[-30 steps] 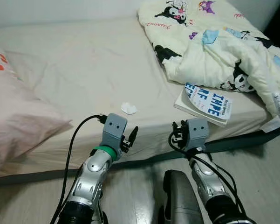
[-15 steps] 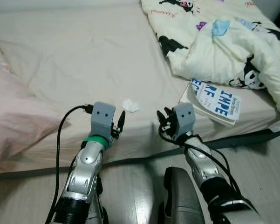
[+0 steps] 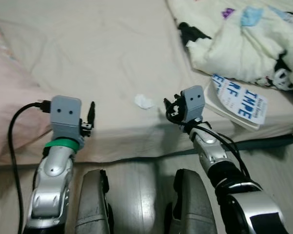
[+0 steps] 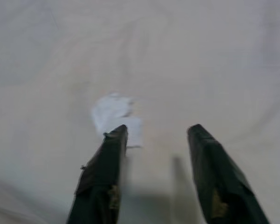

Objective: Clean up the room

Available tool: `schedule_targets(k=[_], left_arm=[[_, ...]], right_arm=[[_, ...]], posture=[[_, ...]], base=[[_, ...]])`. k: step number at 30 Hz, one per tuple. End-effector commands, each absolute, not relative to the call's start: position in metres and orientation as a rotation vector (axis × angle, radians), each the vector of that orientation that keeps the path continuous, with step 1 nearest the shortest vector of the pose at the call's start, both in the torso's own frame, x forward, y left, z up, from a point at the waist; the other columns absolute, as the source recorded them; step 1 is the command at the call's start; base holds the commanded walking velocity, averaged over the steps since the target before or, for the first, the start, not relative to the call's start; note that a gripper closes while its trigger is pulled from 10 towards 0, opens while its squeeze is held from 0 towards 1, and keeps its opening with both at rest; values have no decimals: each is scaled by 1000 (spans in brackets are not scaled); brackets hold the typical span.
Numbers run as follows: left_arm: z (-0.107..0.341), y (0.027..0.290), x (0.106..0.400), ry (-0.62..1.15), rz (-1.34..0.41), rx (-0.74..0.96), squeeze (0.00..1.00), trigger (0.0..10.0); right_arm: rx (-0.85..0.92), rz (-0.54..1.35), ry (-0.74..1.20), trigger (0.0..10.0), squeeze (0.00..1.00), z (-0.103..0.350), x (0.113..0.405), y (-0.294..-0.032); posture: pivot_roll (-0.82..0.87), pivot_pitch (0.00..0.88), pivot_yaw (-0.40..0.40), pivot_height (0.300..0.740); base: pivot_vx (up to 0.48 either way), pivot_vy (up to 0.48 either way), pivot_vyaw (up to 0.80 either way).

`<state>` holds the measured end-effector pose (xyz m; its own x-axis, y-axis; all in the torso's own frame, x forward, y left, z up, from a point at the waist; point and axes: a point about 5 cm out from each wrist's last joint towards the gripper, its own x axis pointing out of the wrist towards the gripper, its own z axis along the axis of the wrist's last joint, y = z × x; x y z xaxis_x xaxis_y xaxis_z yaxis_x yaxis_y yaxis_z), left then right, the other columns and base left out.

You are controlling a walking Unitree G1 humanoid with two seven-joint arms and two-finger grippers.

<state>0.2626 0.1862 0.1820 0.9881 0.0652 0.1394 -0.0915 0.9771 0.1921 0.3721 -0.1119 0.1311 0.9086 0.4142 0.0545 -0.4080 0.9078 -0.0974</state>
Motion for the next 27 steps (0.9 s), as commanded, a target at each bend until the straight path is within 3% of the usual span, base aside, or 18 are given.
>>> schedule_targets(k=[1,2,3,4,5,6,25,26,27], left_arm=[[182,189,253,-109,87,204,0,10000],[185,189,247,-111,92,208,0,10000],[188,189,242,-115,94,211,0,10000],[188,189,242,-115,94,211,0,10000],[190,188,239,-117,95,212,0,10000],[192,187,235,-115,96,212,0,10000],[207,186,206,-62,103,216,0,10000],[208,185,205,-60,102,216,0,10000],[209,184,204,-60,101,216,0,10000]], right_arm=[[-56,436,-38,10000,1000,127,373,-112],[-52,450,-33,10000,1000,130,375,-109],[-52,461,-32,10000,824,131,376,-107],[-52,461,-32,10000,824,131,376,-107],[-61,465,-30,10000,71,133,377,-107],[-68,460,-31,10000,0,135,379,-107],[-120,406,-43,10000,0,151,389,-118],[-115,417,-46,7843,0,153,390,-117],[-114,430,-50,7333,0,156,392,-116]], posture=[[251,304,-11,551],[265,321,-14,551],[275,331,-15,551],[275,331,-15,551],[279,334,-15,551],[287,349,-18,551],[342,431,22,551],[346,432,24,551],[357,430,27,551]], base=[[0,0,0],[0,0,0],[0,0,0],[0,0,0],[0,0,0],[0,0,0],[0,0,0],[0,0,0],[0,0,0]])
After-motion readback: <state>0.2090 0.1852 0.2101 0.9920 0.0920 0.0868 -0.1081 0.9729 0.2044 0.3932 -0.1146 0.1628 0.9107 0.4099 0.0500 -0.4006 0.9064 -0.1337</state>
